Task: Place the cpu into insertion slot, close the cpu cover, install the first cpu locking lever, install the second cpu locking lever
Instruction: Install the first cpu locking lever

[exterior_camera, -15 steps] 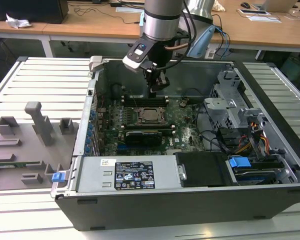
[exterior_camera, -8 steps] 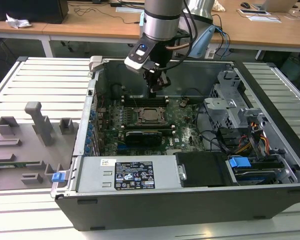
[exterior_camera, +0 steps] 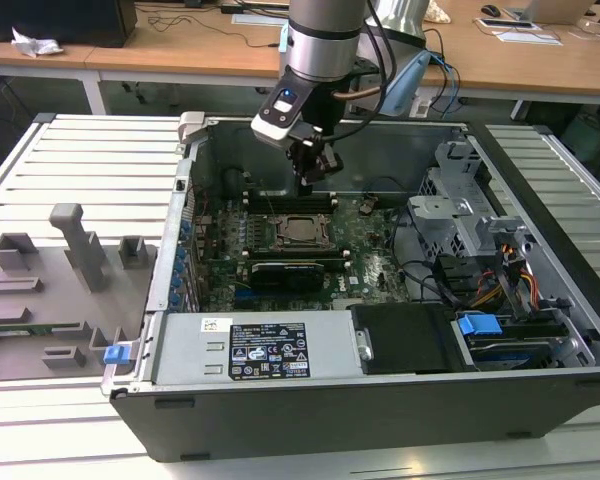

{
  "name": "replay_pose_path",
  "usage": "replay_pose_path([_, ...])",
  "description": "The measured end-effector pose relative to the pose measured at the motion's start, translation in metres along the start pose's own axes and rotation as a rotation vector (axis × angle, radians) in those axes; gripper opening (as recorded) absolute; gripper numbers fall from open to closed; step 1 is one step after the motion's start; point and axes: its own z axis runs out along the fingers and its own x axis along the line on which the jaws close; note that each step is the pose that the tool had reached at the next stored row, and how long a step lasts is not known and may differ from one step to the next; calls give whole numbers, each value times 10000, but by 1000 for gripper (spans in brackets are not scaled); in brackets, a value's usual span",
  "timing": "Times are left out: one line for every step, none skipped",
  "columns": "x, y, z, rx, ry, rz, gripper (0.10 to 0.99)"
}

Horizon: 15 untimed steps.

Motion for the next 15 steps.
replay_pose_path([0, 0, 0, 1, -1, -52, 106])
replay_pose_path([0, 0, 0, 1, -2, -93, 106])
replay_pose_path([0, 0, 0, 3, -4, -150, 106])
replay_pose_path([0, 0, 0, 3, -4, -186, 106])
replay_pose_path([0, 0, 0, 4, -5, -250, 106])
replay_pose_path([0, 0, 0, 5, -7, -311, 106])
replay_pose_path([0, 0, 0, 6, -8, -352, 106])
replay_pose_path([0, 0, 0, 6, -9, -392, 106])
replay_pose_path([0, 0, 0, 7, -10, -433, 106])
replay_pose_path([0, 0, 0, 7, -10, -474, 106])
replay_pose_path([0, 0, 0, 8, -11, -524, 106])
replay_pose_path([0, 0, 0, 9, -13, -570, 106])
replay_pose_path([0, 0, 0, 10, -14, -636, 106])
replay_pose_path([0, 0, 0, 10, -15, -673, 106])
replay_pose_path([0, 0, 0, 11, -16, -713, 106])
